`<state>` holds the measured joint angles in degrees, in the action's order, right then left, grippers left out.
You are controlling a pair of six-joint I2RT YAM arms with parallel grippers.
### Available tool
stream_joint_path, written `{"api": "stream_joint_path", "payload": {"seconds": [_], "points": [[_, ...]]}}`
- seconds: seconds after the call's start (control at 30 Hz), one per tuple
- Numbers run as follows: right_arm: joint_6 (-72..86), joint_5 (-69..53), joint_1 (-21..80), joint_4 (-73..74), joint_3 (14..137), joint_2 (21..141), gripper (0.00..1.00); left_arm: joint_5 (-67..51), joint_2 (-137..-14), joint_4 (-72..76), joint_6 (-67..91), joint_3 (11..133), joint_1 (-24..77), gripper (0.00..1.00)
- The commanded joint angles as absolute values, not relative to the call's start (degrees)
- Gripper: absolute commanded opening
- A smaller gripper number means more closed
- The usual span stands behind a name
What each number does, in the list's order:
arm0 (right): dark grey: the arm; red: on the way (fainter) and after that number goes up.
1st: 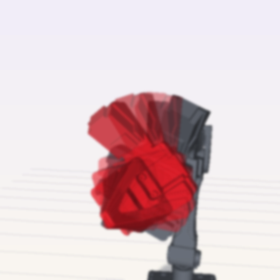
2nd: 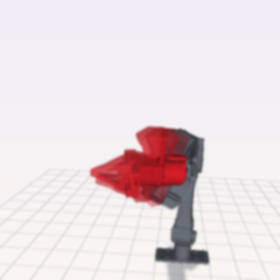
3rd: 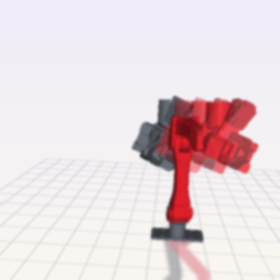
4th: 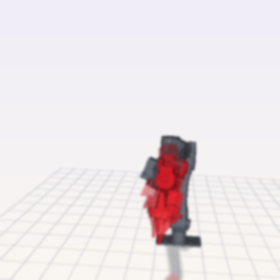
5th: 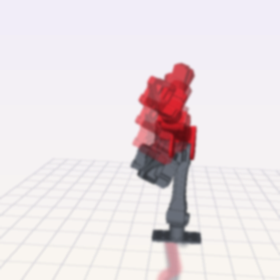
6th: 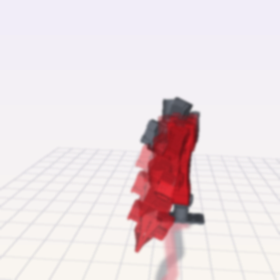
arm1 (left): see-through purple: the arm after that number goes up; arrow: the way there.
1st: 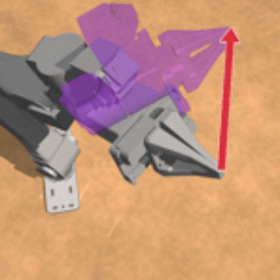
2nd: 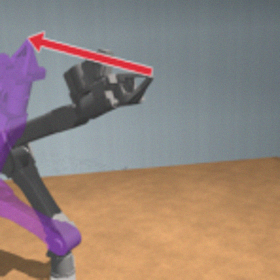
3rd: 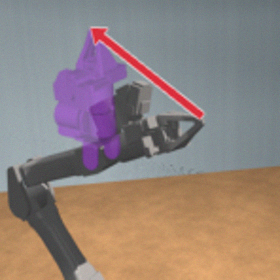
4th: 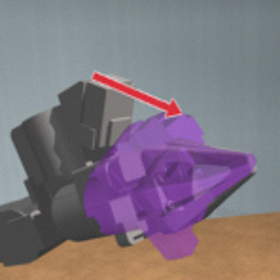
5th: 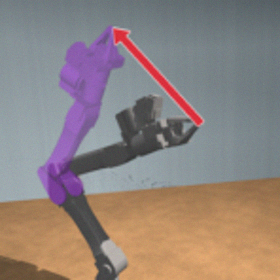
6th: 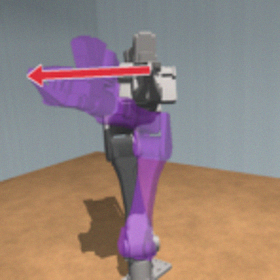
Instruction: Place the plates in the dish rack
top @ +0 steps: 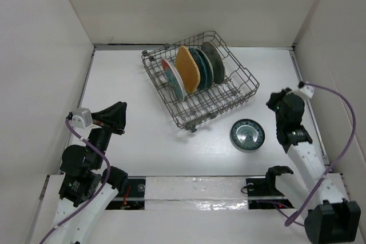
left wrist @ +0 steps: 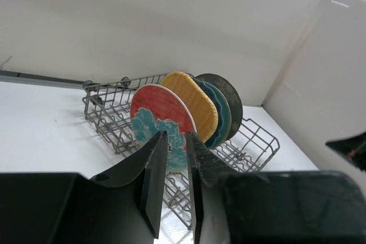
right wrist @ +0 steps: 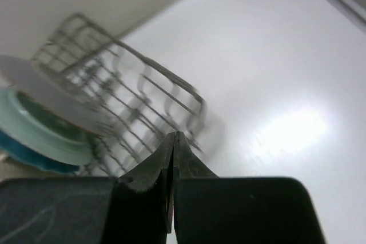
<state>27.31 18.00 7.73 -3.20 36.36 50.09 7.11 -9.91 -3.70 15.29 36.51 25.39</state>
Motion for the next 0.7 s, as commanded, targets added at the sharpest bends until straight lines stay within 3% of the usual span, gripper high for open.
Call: {"api": "stream_joint_path", "payload": {"seconds": [0.0, 0.03, 0.07, 0.17, 0.37, 0.5, 0.67], "points": [[40.32, 13.64, 1.69, 7.72, 27.00, 43.44, 0.04, 4.05, -9.14, -1.58, 15.82, 37.44, 25.31, 0.18], [41.39, 9.53, -2.25, 10.95, 25.50, 40.37, 0.14, 3.09, -9.40, -1.67, 15.73, 37.70, 25.31, 0.18], [42.01, 6.80, -3.76, 11.94, 24.01, 39.30, 0.35, 2.82, -9.49, -1.67, 15.73, 37.79, 25.31, 0.19], [44.73, 0.90, -7.20, 16.43, 19.78, 37.80, 0.56, 1.94, -9.23, -1.76, 15.65, 38.14, 25.31, 0.20], [45.53, -0.79, -7.73, 19.51, 20.74, 43.23, 0.63, 3.24, -5.37, -2.20, 15.29, 38.58, 26.02, 0.21], [43.34, -4.03, -7.73, 16.79, 21.71, 55.15, 0.59, 4.39, -4.04, -2.37, 15.03, 38.76, 26.54, 0.21], [42.80, -4.57, -4.40, 14.68, 22.85, 61.34, 0.54, 4.75, -3.52, -2.55, 14.77, 38.93, 27.07, 0.22]]}}
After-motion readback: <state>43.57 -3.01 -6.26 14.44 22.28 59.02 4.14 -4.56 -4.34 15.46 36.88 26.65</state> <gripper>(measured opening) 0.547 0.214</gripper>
